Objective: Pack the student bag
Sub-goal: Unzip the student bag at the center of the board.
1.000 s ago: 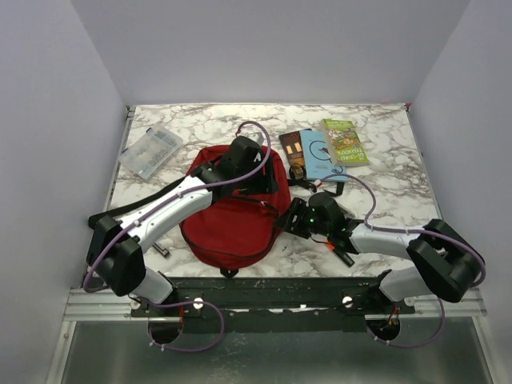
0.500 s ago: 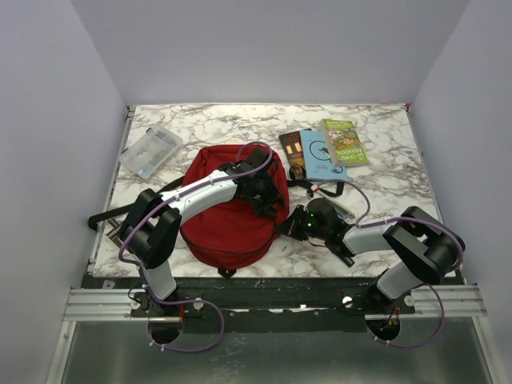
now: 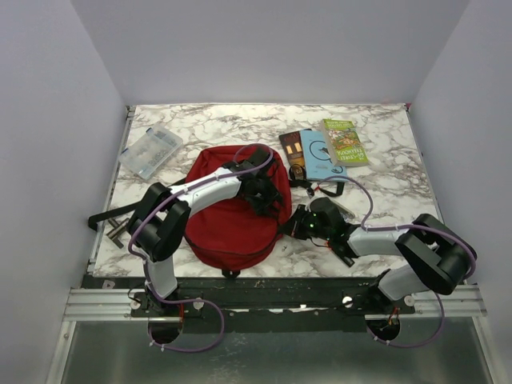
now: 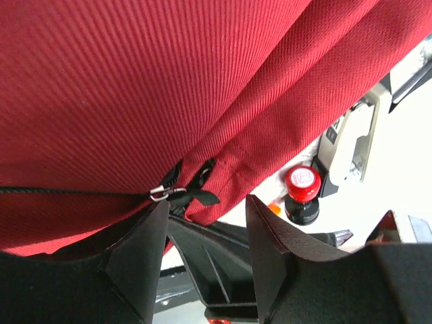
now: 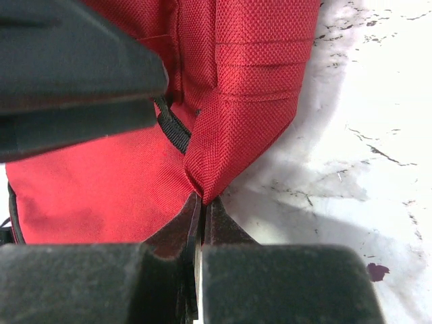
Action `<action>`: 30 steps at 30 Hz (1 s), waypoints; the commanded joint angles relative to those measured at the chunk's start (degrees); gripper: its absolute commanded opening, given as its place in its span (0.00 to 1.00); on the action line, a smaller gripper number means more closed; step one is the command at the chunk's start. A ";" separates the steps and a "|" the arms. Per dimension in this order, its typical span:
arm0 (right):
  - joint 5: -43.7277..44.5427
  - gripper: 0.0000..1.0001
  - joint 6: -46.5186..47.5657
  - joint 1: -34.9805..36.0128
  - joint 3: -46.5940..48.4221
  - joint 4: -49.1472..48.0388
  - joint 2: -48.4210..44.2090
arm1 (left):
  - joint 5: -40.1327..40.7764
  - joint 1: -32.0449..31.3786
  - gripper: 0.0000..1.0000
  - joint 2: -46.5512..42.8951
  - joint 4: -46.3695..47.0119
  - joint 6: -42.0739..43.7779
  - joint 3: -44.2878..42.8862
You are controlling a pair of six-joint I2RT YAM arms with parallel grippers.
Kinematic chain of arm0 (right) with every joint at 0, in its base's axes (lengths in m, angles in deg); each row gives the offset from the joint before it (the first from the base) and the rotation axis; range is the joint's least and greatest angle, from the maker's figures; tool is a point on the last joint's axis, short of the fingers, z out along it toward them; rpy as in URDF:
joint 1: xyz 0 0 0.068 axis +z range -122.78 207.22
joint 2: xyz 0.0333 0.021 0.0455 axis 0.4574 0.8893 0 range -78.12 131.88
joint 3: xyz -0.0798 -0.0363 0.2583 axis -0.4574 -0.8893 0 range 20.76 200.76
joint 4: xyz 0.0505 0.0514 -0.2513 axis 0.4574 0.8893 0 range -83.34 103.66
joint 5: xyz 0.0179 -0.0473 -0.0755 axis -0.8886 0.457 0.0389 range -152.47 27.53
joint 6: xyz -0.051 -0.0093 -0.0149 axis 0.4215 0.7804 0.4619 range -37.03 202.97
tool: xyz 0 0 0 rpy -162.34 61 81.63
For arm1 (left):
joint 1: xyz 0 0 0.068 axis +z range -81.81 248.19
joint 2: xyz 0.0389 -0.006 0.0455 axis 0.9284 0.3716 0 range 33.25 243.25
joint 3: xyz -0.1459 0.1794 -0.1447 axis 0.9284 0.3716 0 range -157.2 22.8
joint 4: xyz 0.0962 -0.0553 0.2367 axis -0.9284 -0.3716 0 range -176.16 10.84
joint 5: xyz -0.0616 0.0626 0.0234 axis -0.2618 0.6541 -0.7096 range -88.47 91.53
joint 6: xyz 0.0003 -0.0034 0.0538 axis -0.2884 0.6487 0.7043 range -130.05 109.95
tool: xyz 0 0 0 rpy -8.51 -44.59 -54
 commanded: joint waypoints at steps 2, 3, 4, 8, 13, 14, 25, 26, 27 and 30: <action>0.31 0.01 2.20 0.11 -0.91 -0.07 -1.90 | 5.44 0.52 0.51 1.67 -1.89 1.12 -3.30; 0.60 0.01 2.18 0.13 -0.77 0.09 -1.81 | 5.64 0.53 0.50 2.10 -1.97 1.14 -3.52; 0.70 0.01 2.35 0.13 -0.71 0.17 -1.81 | 5.73 0.59 0.49 2.46 -2.00 1.14 -3.57; 0.57 0.00 2.79 0.13 -0.33 0.79 -1.76 | 5.96 0.63 0.45 3.72 -1.99 1.32 -4.20; 0.25 0.01 2.63 0.14 -0.23 0.60 -1.60 | 6.52 0.49 0.39 4.84 -2.07 2.37 -5.43; 0.22 0.01 2.63 0.16 -0.11 0.70 -1.47 | 7.09 0.45 0.39 4.78 -2.07 2.18 -5.23; 1.84 0.00 2.77 0.20 0.21 4.63 -3.43 | 14.34 -1.76 0.59 -1.37 3.25 17.68 -2.89; 2.41 0.01 2.11 0.22 -0.02 5.47 -4.09 | 14.78 -1.78 0.63 -3.35 4.64 20.19 -1.56; 3.02 0.01 1.91 0.17 -0.28 6.12 -5.01 | 14.72 -1.76 0.65 -5.80 5.83 22.45 -0.16; 2.30 0.01 3.65 0.08 -0.55 7.93 -7.46 | 13.27 -1.76 0.70 -11.86 7.54 29.40 2.82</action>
